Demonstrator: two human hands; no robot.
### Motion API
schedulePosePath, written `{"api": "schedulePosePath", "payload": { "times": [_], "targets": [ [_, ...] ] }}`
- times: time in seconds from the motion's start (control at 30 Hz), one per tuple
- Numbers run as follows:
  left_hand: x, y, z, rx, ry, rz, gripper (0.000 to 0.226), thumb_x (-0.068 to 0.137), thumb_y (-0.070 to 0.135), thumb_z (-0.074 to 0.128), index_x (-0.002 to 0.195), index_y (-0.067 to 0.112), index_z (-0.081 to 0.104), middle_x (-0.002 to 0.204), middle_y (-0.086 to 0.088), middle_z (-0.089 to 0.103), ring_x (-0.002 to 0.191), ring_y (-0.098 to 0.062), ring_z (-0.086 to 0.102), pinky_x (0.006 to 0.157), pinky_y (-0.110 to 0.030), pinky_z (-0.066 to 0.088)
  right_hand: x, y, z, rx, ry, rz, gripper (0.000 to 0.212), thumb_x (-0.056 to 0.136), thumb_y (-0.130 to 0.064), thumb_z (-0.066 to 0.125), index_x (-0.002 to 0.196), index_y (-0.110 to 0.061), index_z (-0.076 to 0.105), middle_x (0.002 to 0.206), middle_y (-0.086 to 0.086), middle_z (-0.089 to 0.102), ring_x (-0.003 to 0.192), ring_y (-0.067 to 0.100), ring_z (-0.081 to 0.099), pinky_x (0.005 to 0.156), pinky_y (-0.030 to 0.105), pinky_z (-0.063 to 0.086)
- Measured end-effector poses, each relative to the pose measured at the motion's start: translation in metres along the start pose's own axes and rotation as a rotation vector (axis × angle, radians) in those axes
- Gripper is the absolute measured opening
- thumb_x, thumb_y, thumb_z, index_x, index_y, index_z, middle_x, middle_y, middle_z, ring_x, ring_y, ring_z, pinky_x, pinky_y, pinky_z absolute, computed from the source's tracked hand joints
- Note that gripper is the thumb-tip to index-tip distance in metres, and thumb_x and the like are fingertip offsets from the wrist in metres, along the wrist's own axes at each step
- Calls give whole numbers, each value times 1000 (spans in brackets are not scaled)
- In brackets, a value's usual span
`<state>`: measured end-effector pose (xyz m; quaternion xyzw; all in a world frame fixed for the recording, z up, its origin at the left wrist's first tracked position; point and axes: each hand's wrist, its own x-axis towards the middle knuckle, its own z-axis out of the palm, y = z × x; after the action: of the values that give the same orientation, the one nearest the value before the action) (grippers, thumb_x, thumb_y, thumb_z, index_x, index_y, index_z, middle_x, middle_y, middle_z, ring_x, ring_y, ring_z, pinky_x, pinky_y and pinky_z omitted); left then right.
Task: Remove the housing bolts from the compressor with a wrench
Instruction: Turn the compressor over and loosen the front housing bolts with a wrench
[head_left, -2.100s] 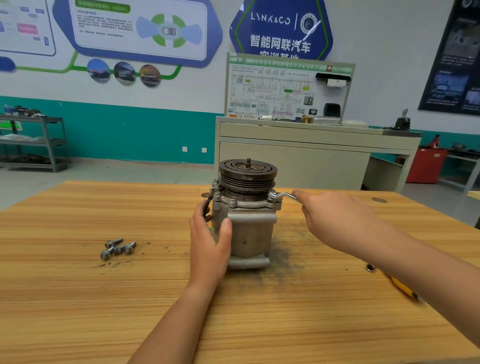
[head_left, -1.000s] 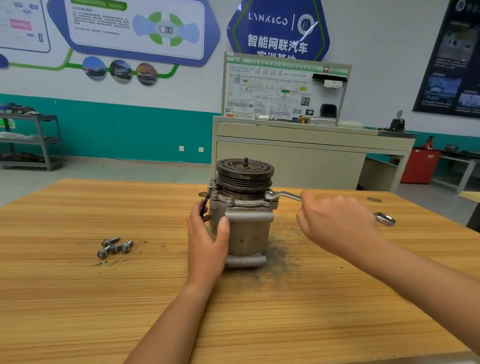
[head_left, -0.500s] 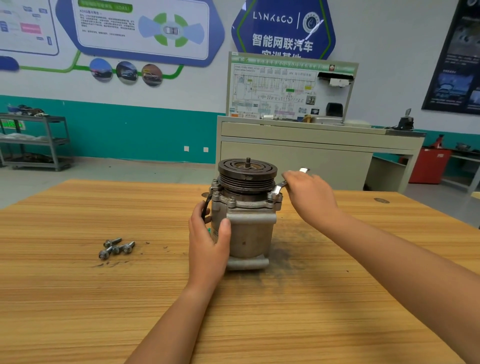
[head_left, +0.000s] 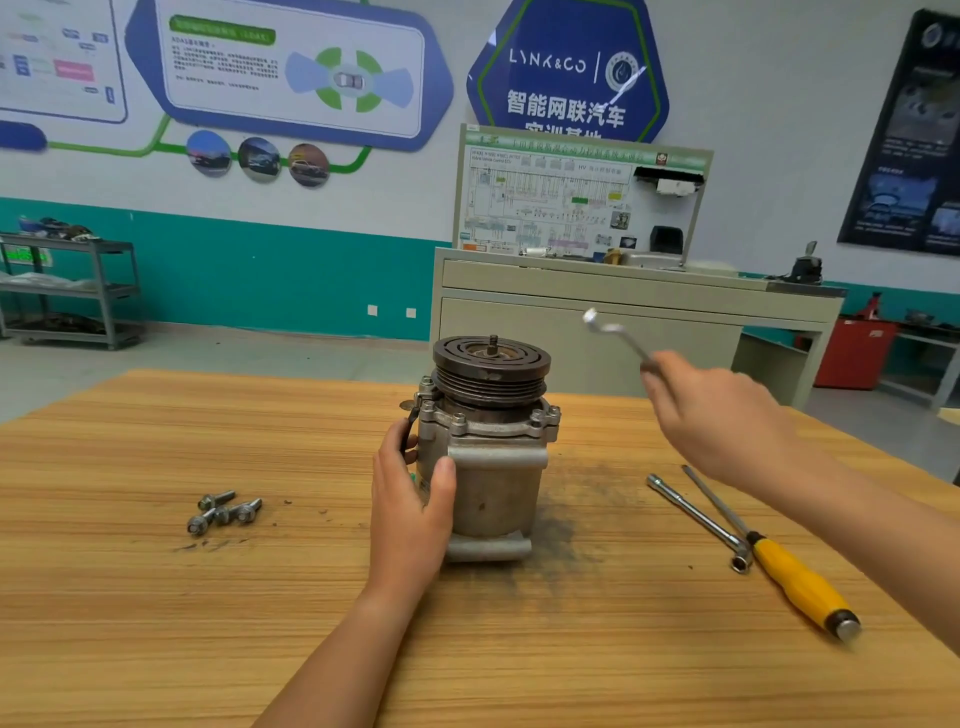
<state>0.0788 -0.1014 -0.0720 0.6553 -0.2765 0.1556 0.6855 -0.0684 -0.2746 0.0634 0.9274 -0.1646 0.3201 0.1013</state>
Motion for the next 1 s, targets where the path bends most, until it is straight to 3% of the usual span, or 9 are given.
{"api": "schedulePosePath", "payload": {
  "times": [0.07, 0.17, 0.27, 0.4, 0.57, 0.67, 0.8, 0.9, 1.0],
  "targets": [
    [-1, 1, -1, -7, -5, -6, 70, 74, 60, 40, 135, 30, 29, 134, 6, 43, 124, -9, 42, 104, -31, 37, -14, -11, -5, -63, -118, -27, 31, 98, -36, 26, 117, -22, 46, 67, -4, 51, 67, 23, 58, 55, 32, 44],
    [-1, 2, -2, -8, -13, -18, 67, 73, 62, 40, 133, 35, 26, 134, 7, 43, 123, -7, 43, 101, -27, 37, -27, -28, -10, -129, -174, -64, 32, 99, -37, 25, 123, -28, 43, 78, -5, 59, 73, 19, 59, 48, 27, 37],
    [-1, 2, -2, -11, -11, -17, 67, 72, 62, 40, 133, 35, 26, 133, 7, 43, 123, -7, 43, 101, -27, 37, -28, -34, -12, -168, -202, -79, 29, 99, -32, 26, 122, -27, 43, 71, -6, 53, 68, 17, 57, 52, 29, 44],
    [-1, 2, -2, -14, -12, -19, 68, 72, 61, 40, 133, 36, 25, 132, 5, 45, 121, -8, 44, 102, -33, 39, -23, -40, -19, -293, -225, -80, 27, 98, -21, 32, 124, -24, 41, 60, -6, 37, 54, 15, 43, 39, 25, 25],
    [0, 1, -1, -12, -15, -28, 65, 75, 56, 42, 135, 36, 25, 133, 5, 44, 123, -9, 43, 102, -33, 39, -23, -55, -27, -389, -287, -129, 29, 94, -9, 35, 120, -19, 40, 59, -3, 33, 47, 11, 30, 37, 24, 23],
    [0, 1, -1, -5, -12, -30, 68, 77, 53, 43, 138, 30, 26, 133, 5, 44, 123, -9, 43, 100, -29, 38, -20, -65, -37, -425, -354, -146, 31, 91, -3, 37, 118, -16, 45, 60, -4, 30, 52, 14, 34, 40, 24, 24],
    [-2, 2, -2, -10, -8, -40, 66, 79, 49, 45, 139, 27, 27, 133, 5, 44, 122, -9, 44, 102, -33, 39, -19, -81, -46, -470, -456, -199, 35, 90, 1, 42, 123, -7, 46, 64, -2, 27, 71, 19, 41, 55, 27, 35],
    [-3, 4, -2, -12, -13, -42, 61, 79, 48, 45, 136, 33, 26, 132, 5, 44, 122, -9, 44, 103, -37, 40, -16, -89, -51, -487, -491, -201, 31, 89, 3, 44, 117, -7, 50, 72, 1, 44, 81, 22, 52, 60, 29, 37],
    [-3, 4, -2, -11, -13, -41, 62, 78, 50, 44, 135, 34, 26, 133, 3, 45, 122, -11, 44, 104, -40, 40, -10, -92, -55, -496, -504, -195, 28, 88, 3, 45, 112, -9, 52, 103, 3, 59, 85, 23, 54, 61, 30, 37]
  ]
}}
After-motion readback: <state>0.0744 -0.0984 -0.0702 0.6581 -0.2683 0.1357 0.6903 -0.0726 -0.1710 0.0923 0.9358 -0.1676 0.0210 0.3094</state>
